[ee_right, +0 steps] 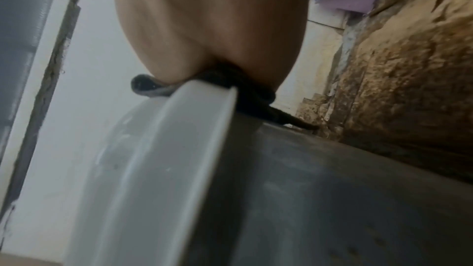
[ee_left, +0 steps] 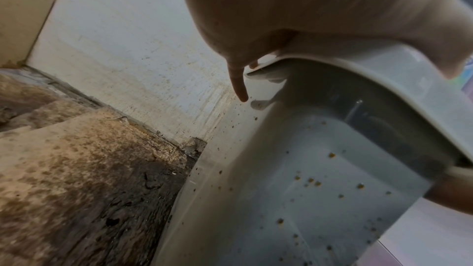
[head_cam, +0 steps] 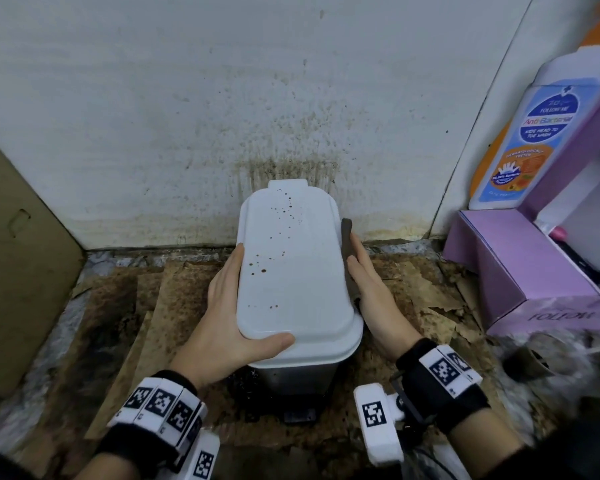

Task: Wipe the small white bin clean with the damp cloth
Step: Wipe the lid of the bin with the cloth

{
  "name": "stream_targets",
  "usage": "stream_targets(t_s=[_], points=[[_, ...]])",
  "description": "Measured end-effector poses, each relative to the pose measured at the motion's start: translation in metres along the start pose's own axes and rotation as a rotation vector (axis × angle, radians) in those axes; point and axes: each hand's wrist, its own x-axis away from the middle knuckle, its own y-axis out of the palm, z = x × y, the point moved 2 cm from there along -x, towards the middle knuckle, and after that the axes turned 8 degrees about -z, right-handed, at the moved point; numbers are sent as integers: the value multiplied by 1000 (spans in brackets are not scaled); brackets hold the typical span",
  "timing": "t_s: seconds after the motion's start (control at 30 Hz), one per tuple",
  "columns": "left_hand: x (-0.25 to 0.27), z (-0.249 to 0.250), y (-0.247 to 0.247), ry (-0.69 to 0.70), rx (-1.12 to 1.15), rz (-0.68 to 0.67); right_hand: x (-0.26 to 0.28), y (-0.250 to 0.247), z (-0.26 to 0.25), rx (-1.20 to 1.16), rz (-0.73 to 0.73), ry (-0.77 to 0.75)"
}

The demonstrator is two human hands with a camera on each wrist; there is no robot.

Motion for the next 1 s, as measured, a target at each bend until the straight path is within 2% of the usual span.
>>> stream_targets(t_s=[0.17,0.43,0.57,0.77,1.0], points=[[0,-1,0,-9,8,1,22,6,14,-78,65,-21],[1,1,-1,-6,31,3,65,18,23,14,79,8],[1,3,-1,-9,38,-7,35,1,15,-50,-1,83],[2,4,-2,-3,28,3,-26,-16,-14,83,-132,172],[-1,3,-1,23,75,4,-94,-32,-25,229,-193,114]])
